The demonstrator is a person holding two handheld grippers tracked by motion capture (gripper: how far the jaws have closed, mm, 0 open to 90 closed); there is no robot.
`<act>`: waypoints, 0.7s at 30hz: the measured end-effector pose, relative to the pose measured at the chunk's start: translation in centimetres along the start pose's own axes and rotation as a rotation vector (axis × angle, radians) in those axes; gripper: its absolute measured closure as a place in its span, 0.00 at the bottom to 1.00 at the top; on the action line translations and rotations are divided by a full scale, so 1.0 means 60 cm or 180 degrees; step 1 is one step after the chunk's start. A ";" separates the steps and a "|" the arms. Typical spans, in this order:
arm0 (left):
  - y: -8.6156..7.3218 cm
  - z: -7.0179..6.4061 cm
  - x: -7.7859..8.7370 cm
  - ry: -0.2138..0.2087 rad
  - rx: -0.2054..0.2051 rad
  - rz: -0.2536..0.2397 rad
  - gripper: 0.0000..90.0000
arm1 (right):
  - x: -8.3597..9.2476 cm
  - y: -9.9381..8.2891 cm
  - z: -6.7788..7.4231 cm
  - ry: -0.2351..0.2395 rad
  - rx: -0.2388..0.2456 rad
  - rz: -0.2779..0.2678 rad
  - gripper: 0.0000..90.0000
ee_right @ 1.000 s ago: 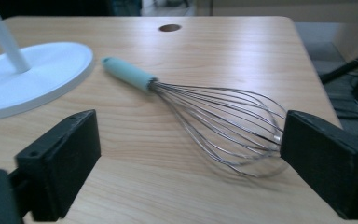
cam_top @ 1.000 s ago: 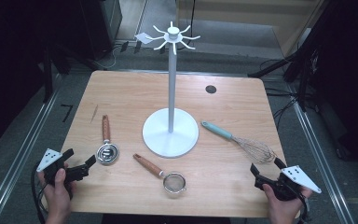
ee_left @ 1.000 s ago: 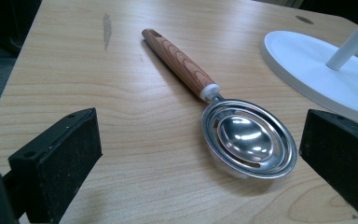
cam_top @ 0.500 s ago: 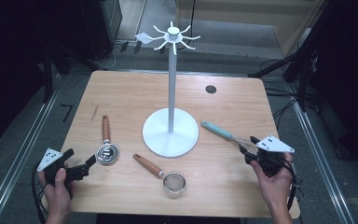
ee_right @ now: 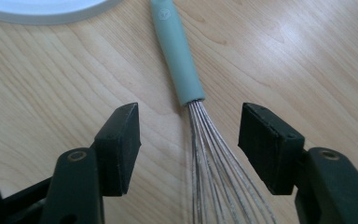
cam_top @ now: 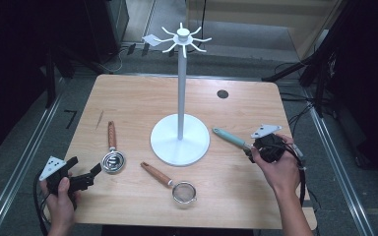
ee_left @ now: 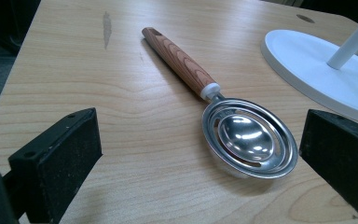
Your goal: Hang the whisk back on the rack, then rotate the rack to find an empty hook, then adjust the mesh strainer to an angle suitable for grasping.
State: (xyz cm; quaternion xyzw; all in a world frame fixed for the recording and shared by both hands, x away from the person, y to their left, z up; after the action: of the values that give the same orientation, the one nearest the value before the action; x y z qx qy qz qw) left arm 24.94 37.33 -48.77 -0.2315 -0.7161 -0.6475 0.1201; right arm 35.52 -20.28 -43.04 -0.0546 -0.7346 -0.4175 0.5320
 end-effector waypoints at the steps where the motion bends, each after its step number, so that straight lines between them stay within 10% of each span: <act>1: 0.000 0.000 0.000 -0.0001 -0.0001 -0.0003 0.00 | -0.003 0.004 -0.003 0.0027 0.0032 0.0054 0.46; 21: 0.000 -0.001 0.000 0.0004 -0.0008 -0.0004 0.00 | -0.057 0.052 -0.044 0.0257 0.0133 0.0801 0.51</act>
State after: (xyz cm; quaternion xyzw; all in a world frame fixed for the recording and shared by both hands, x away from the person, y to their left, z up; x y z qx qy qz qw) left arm 24.94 37.29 -48.77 -0.2308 -0.7153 -0.6486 0.1200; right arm 40.55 -18.83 -43.90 -0.1183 -0.7085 -0.3339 0.6104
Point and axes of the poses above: each handheld gripper's, and its own axes: x roughly backward along the jaws, y roughly out of its top, z roughly to its left, the point moved 1 cm from there along -x, roughly forward along the jaws, and after that the axes turned 9 degrees about y, right-handed, at the moved point
